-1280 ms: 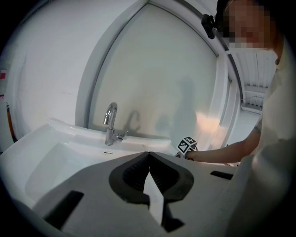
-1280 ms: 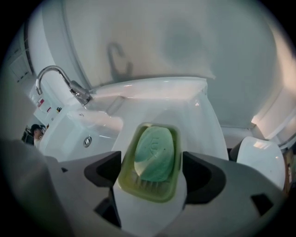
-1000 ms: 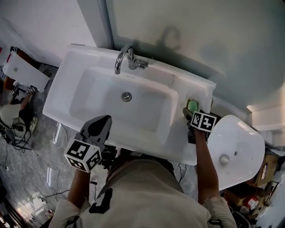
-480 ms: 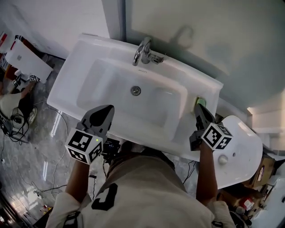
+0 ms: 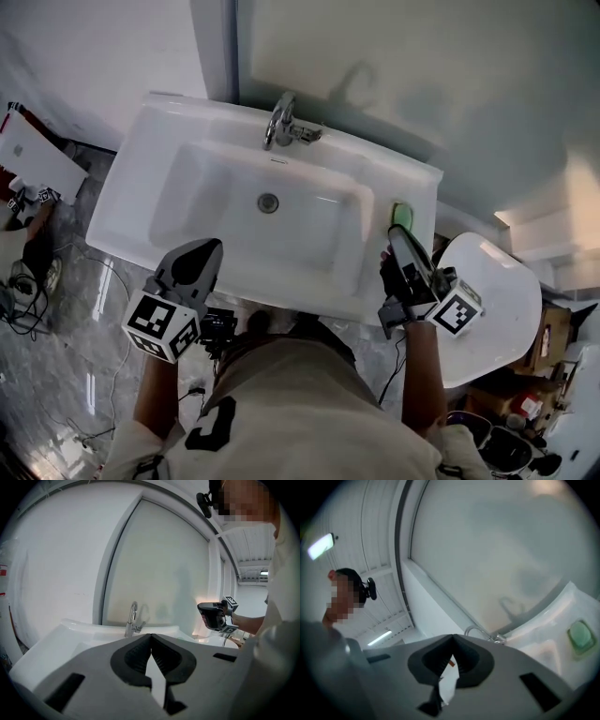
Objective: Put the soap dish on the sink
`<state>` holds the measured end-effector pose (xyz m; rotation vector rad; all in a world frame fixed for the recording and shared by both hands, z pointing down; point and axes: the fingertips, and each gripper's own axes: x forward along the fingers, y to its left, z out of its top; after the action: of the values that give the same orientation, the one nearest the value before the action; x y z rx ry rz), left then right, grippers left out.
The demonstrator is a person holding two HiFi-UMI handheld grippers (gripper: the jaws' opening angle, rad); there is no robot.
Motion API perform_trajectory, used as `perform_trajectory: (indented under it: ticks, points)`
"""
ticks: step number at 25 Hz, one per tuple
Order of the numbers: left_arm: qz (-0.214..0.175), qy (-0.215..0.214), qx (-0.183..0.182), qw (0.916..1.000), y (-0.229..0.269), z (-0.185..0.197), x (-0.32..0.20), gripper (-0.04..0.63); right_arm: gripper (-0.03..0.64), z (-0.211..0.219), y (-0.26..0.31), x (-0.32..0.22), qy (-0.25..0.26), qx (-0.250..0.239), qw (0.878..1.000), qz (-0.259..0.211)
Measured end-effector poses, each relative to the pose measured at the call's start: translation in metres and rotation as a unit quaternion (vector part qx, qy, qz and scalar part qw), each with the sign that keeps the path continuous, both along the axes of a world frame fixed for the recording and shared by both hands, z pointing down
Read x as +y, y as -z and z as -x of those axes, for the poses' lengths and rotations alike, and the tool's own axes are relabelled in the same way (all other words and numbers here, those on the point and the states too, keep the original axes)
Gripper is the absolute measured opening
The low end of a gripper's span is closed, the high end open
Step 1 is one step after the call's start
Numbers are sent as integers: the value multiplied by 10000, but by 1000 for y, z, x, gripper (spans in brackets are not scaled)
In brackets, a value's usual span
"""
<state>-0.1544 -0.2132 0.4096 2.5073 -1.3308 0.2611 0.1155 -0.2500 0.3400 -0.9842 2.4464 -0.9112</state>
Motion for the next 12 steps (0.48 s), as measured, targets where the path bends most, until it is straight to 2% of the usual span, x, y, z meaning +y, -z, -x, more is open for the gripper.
perform_trajectory:
  ticks: [3, 6, 12]
  points:
    - [-145, -147, 118, 9997, 6, 5, 4, 20, 9, 15, 13, 21, 151, -419, 9990, -60]
    - [-152, -391, 233, 9988, 4, 11, 19, 19, 9, 38, 14, 48, 115, -523, 9986, -42]
    - [76, -1071, 373, 9935, -7, -17, 5, 18, 9, 44, 0, 55, -178, -755, 9959, 464]
